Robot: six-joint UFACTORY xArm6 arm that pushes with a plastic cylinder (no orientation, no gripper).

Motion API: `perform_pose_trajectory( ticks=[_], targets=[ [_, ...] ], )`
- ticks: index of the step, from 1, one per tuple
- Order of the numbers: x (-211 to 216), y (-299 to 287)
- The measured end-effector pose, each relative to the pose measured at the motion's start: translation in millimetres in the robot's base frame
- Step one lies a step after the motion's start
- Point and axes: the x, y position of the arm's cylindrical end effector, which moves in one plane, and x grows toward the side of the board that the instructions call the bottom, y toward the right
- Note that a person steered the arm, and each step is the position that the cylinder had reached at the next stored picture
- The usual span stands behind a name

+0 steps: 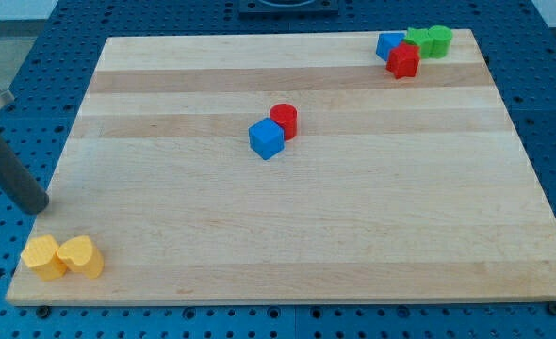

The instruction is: Separate the yellow hexagon and yellow heart

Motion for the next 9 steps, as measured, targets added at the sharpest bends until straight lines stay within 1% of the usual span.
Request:
perform_pose_trajectory(
  ticks=[1, 3, 4, 5, 6, 7, 8, 9],
  targets=[
    [51, 0],
    [67, 0],
    [71, 13],
    [67, 47],
    [54, 103],
    [43, 148],
    [41, 150],
    [49, 110]
  ],
)
